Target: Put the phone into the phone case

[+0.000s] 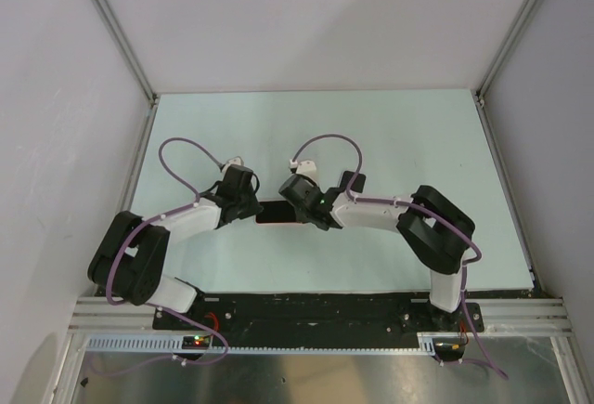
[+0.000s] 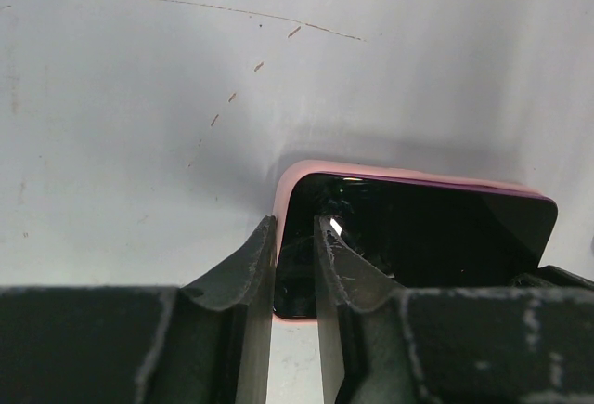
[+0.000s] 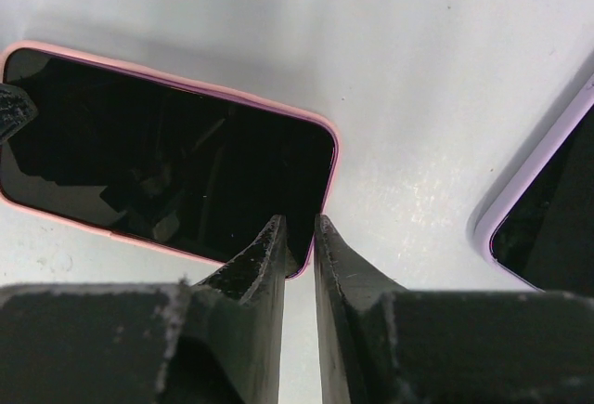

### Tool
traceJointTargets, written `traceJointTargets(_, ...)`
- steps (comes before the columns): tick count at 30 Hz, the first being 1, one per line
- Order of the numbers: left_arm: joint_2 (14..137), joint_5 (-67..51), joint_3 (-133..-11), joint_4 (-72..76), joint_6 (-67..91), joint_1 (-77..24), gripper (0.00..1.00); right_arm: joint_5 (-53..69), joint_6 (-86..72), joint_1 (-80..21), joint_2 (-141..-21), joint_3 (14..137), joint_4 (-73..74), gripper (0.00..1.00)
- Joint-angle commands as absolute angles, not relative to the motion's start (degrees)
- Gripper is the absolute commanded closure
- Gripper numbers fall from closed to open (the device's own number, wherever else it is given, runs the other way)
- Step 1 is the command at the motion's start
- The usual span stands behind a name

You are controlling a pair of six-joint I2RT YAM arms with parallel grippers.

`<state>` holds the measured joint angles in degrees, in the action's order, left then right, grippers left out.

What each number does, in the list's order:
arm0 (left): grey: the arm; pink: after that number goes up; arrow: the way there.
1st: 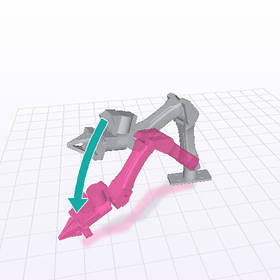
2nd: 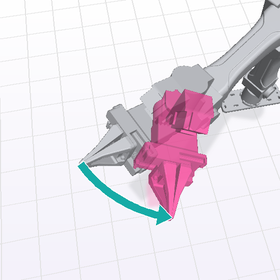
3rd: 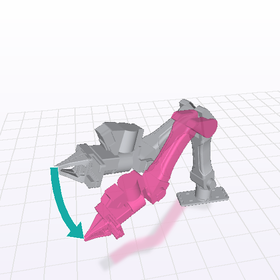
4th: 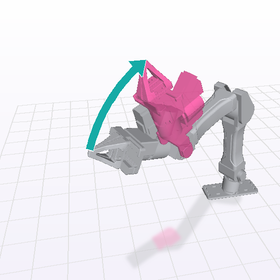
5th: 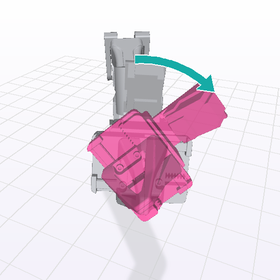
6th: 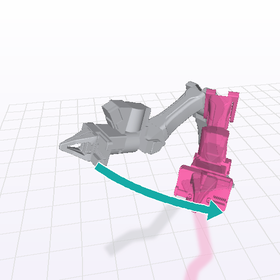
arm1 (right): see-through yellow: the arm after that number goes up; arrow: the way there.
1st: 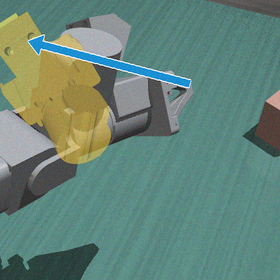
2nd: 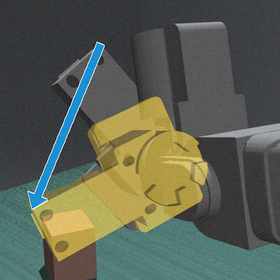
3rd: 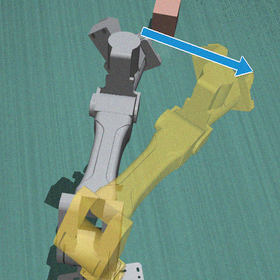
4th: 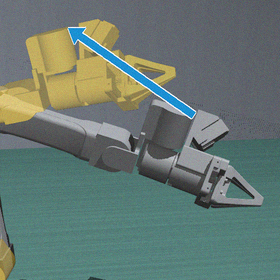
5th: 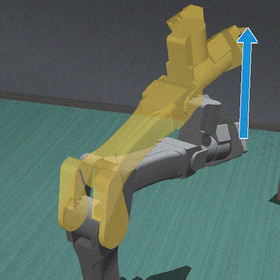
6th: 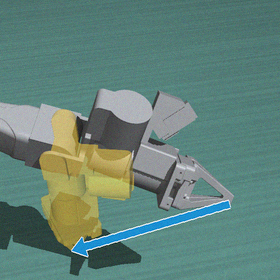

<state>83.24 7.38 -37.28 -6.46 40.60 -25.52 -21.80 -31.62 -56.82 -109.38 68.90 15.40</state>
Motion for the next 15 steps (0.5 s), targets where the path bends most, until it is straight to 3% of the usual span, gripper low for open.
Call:
traceJointTargets(1, 84.9, 3.6, -37.0, -6.1, 42.2, -26.4, 0.76, -7.1, -36.9, -62.0, -117.0, 62.8, 16.3, 0.8)
traceJointTargets(15, 84.5, 4.4, -38.8, -8.3, 41.2, -26.4, 0.76, -8.4, -41.6, -65.8, -116.4, 54.4, 12.8, 0.81)
